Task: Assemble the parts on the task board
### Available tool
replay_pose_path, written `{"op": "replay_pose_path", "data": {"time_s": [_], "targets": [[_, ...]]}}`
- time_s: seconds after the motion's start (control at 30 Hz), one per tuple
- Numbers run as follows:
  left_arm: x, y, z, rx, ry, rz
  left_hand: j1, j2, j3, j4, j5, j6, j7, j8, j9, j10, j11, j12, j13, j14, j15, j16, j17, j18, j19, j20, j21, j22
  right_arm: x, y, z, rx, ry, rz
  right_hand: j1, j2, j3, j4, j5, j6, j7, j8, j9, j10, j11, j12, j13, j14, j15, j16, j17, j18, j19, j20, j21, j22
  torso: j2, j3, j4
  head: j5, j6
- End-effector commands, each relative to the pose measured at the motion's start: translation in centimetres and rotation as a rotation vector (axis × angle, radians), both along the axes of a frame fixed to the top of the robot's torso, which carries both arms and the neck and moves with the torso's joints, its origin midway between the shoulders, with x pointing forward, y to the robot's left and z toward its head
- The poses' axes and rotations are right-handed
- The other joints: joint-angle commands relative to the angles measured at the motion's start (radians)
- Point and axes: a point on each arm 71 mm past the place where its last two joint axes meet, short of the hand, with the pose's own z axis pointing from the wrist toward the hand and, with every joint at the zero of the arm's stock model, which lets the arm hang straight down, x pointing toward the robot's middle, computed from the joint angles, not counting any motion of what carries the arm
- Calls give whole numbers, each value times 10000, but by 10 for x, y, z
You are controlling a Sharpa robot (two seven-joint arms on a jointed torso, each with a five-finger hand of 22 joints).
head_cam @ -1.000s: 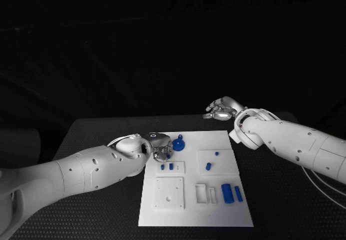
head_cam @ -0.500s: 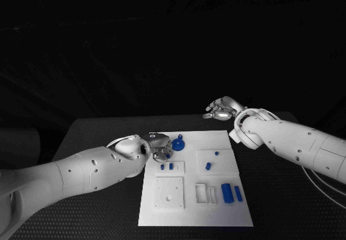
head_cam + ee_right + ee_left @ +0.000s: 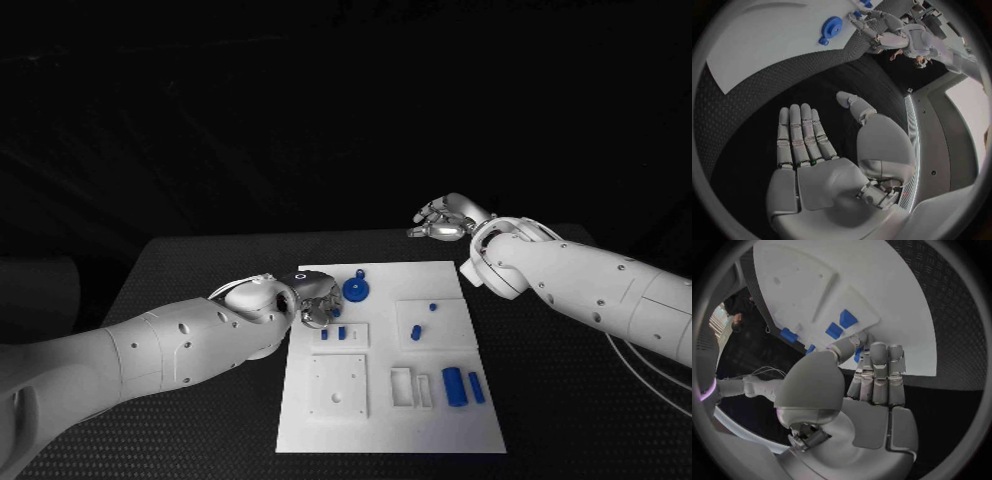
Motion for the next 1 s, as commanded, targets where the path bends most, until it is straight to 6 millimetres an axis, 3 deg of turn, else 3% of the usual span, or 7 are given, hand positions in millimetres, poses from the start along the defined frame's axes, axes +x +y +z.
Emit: {"op": "replay_pose_path", "data": {"time_s": [0.03, 0.37, 0.43, 0.53, 0.57, 0.77, 1.0], "targets": [[0, 4, -4, 65, 132, 87, 12, -108, 22, -73, -47, -98, 6, -63, -20, -166, 107, -48, -25, -41, 51, -54, -16, 253, -62, -82, -32, 185, -1, 1, 0, -21, 10, 142, 62, 51, 13, 4, 41, -62, 248, 54, -11, -77, -10, 69, -12, -55, 8, 44, -14, 75, -28, 67, -50, 17, 0, 1, -1, -3, 18], [3, 16, -2, 28, -92, 329, 74, -139, 42, -87, -32, -167, 17, -72, -32, -191, 122, -61, -24, -44, 66, -46, -22, 280, -66, -60, -32, 184, -5, -1, -1, -302, 283, 517, 224, 137, 82, -93, -84, -44, 241, 70, -20, -72, -11, 104, -59, -53, 11, 74, -52, 89, -14, 72, -60, 40, 4, -7, 2, -27, 51], [5, 21, -1, -44, -221, 415, 84, -137, 48, -86, -28, -166, 25, -67, -31, -190, 122, -61, -22, -41, 67, -44, -22, 283, -63, -58, -30, 184, -8, -1, -3, -475, 502, 1055, 573, 187, 489, -153, -841, 29, 216, 107, -34, -21, -30, 142, -133, 8, -6, 104, -123, 126, 72, 91, -82, 39, 5, -8, -1, -25, 69], [8, 30, 1, -426, -290, 686, 91, -139, 52, -84, -24, -159, 34, -60, -29, -186, 122, -58, -21, -40, 67, -42, -22, 286, -61, -57, -29, 184, -14, -2, -4, -533, 738, 1699, 643, 189, 614, -149, -1034, 49, 209, 114, -40, -4, -31, 132, -166, 37, -8, 103, -153, 139, 106, 101, -95, 31, -2, -14, 4, -39, 104], [10, 35, 4, -735, -307, 945, 68, -212, 75, -61, 11, -27, 156, 28, 3, -182, 137, -55, -15, -191, 91, -178, -86, 269, -162, -21, -106, 157, -17, -3, -5, -790, 742, 1960, 1232, 356, 1429, -225, -2359, 82, 177, 171, -13, -265, 147, -600, -554, 564, -194, -29, -347, 217, 624, 2, -84, -146, -5, -10, 8, -47, 113], [14, 54, 17, -2053, -307, 1757, -116, -436, 82, 150, -69, 30, 305, 133, 25, -167, 160, -43, 14, -393, 119, -510, -266, 202, -392, 41, -354, 70, -30, -11, -9, -1801, 739, 2520, 1369, 206, 2111, -161, -3175, 411, 49, 411, 69, 892, 79, -2578, -1014, 2285, -744, -697, -887, 217, 2057, -395, -184, -728, -15, -13, -2, -94, 183], [17, 79, 33, -5412, 1345, 3515, -723, -720, -255, 662, -282, 19, 413, 225, 37, -130, 179, -14, 62, -579, 156, -1057, -536, 91, -635, 86, -738, -79, -47, -24, -18, -3693, 431, 3060, 1474, 37, 2134, -154, -3934, 877, -180, 693, 311, 2594, -354, -3979, -960, 4036, -1346, -469, -400, 217, 3868, -1100, 352, -860, -24, -2, 3, -227, 319]]}}
